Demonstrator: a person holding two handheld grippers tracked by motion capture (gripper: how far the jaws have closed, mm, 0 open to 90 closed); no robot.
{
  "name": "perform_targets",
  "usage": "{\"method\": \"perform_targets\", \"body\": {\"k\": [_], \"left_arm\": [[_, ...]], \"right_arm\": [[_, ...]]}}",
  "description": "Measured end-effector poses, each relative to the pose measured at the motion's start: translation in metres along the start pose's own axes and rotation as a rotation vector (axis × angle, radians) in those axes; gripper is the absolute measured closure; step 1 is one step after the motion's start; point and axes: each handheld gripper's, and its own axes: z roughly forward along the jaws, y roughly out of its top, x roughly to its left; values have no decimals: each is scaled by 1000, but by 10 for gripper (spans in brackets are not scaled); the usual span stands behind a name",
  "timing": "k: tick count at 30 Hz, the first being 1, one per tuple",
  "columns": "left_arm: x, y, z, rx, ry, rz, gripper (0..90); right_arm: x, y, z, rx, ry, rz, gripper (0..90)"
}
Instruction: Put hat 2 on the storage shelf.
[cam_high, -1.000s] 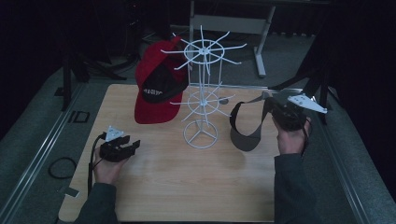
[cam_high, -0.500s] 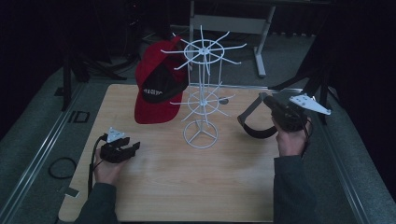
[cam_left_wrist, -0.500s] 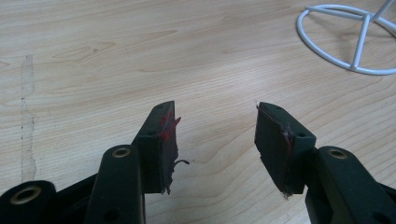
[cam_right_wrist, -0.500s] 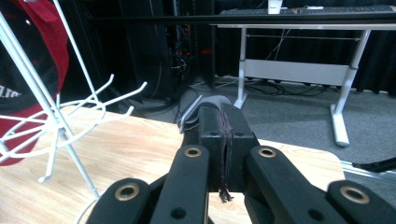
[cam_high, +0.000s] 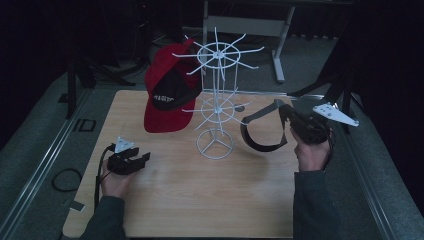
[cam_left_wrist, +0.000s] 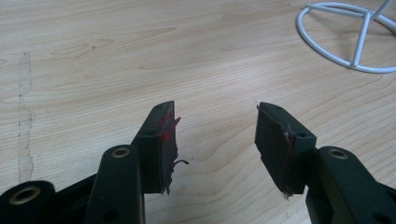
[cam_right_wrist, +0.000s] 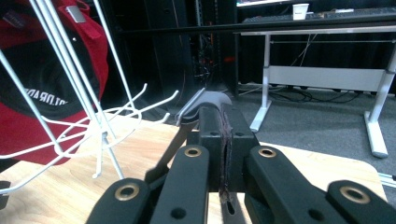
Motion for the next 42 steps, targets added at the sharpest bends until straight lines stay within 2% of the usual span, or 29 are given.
{"method": "perform_targets", "body": {"k": [4,14,28,42], "left_arm": [[0,0,0,1,1,-2,489],[0,0,0,3,-1,-1,487],[0,-1,0,7,-1,-4,485],[-1,-1,2,13,-2,-4,483]], "right_arm": [[2,4,-2,-3,5,-14,888],[2,8,-10,-15,24,-7,889],[8,14,-18,-34,96,5,888],[9,19,-34,-59,154,17,888]]}}
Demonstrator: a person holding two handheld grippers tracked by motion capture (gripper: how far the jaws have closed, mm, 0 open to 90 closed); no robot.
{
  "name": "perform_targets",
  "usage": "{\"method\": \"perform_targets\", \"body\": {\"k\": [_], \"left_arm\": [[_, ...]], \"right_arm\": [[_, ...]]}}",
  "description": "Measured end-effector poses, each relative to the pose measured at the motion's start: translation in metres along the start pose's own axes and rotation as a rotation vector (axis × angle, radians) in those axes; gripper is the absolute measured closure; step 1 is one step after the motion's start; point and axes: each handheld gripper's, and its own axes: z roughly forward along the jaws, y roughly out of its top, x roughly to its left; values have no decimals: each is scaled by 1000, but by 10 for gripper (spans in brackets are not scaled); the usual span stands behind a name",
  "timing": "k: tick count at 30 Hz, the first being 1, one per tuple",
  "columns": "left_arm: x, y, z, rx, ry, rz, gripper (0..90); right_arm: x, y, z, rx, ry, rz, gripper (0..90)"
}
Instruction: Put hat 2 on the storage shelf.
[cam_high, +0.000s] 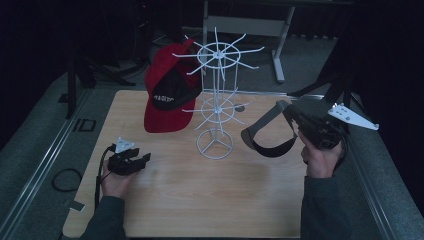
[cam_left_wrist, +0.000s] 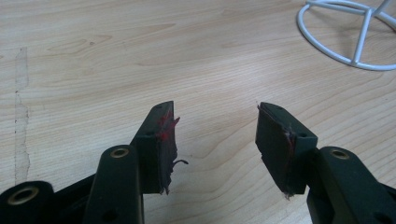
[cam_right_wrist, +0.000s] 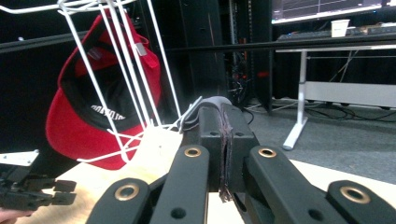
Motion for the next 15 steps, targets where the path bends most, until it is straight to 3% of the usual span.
{"method": "perform_targets", "body": {"k": [15], "left_arm": [[0,0,0,0,1,1,482]], "right_arm": [[13,14,-2,-30,76,3,888]]}}
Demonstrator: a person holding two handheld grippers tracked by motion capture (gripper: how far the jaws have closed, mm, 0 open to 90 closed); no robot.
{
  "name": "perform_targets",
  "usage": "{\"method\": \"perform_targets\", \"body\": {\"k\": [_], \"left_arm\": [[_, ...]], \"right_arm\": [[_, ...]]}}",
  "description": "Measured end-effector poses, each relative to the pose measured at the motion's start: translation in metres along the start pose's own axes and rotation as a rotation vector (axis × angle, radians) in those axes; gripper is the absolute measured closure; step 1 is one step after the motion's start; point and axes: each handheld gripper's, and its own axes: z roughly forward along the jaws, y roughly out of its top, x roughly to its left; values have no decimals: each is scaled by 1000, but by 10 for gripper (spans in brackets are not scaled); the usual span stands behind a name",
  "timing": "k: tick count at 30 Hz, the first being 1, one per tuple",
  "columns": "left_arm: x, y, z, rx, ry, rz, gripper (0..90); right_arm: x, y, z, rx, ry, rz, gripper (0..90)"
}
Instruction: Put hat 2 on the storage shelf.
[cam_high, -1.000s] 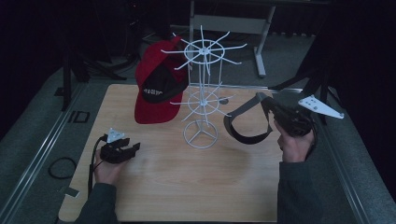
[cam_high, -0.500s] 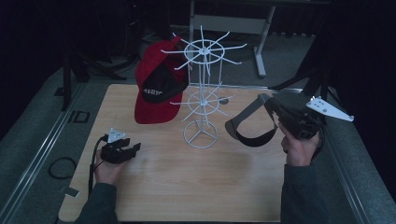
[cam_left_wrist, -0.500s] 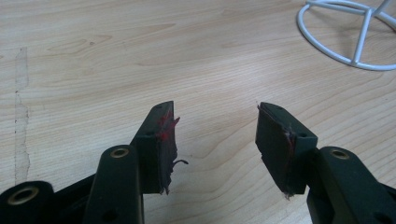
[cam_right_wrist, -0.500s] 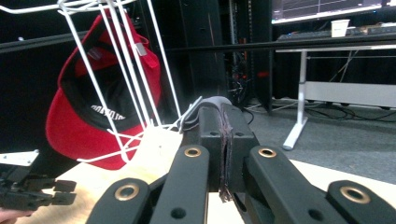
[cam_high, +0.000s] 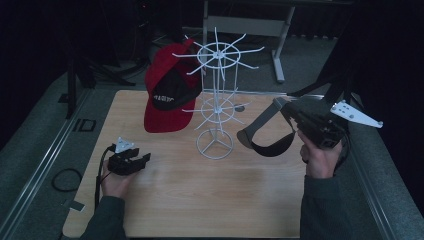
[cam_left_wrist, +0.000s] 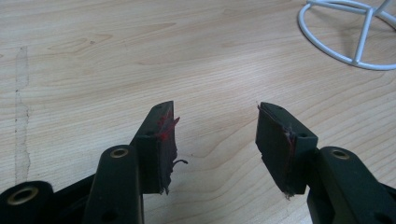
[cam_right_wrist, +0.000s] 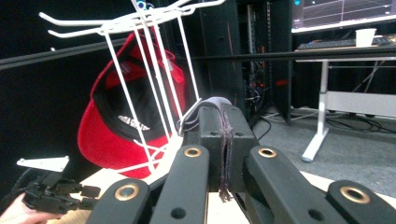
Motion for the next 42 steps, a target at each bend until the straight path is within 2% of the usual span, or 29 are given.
{"method": "perform_targets", "body": {"k": [23,33,42], "left_arm": [[0,0,1,4,-3,-3,481],[1,-1,0,1,0,-12,481],[0,-1,1,4,-1,-10,480]], "right_arm": [[17,19,7,-39,61,-12,888],[21,28,14,-26,63,-33,888],[26,37,16,-38,75,-51,888]]}}
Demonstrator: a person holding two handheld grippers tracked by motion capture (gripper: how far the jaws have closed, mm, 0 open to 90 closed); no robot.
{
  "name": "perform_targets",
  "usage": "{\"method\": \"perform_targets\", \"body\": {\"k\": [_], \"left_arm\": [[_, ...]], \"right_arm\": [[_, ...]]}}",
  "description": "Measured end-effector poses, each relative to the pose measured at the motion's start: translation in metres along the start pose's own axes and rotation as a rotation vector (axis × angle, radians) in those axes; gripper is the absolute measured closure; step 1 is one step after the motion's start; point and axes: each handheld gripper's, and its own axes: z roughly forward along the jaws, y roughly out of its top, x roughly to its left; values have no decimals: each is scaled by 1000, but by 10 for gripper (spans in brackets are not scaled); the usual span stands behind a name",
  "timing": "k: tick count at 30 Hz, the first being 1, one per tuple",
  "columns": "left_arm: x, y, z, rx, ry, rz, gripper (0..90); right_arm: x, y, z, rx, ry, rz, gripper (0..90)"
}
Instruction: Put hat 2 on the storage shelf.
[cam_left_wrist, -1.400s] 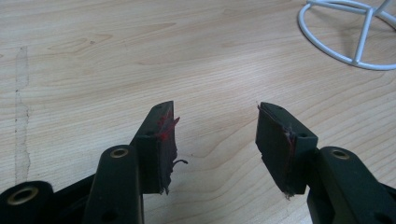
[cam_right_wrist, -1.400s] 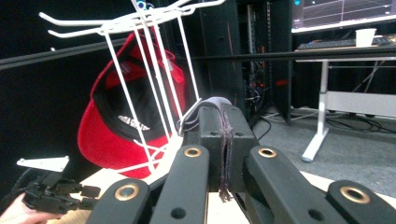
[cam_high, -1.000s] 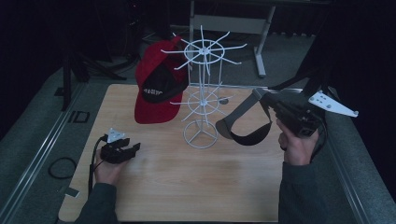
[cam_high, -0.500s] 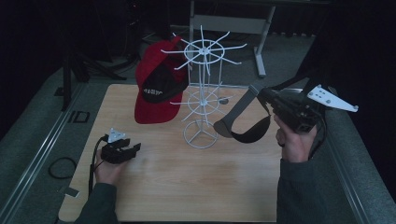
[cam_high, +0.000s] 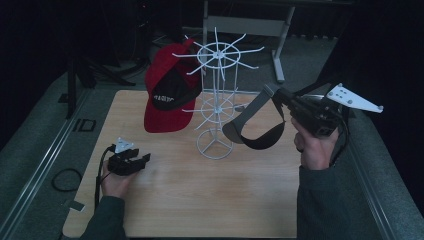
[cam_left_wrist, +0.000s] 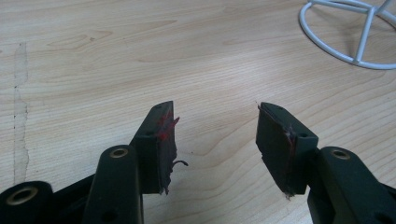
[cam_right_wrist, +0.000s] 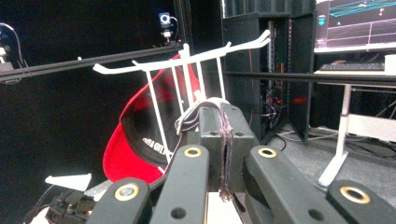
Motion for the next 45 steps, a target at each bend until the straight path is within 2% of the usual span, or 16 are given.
{"method": "perform_targets", "body": {"k": [17,45], "left_arm": [[-1,-1,1,-1,-4,-1,480],[-1,-1,1,2,-8,-3,479]], "right_arm": [[6,18,1,-25,10,-27,888],[8,34,5,-61,19,-32,888]]}}
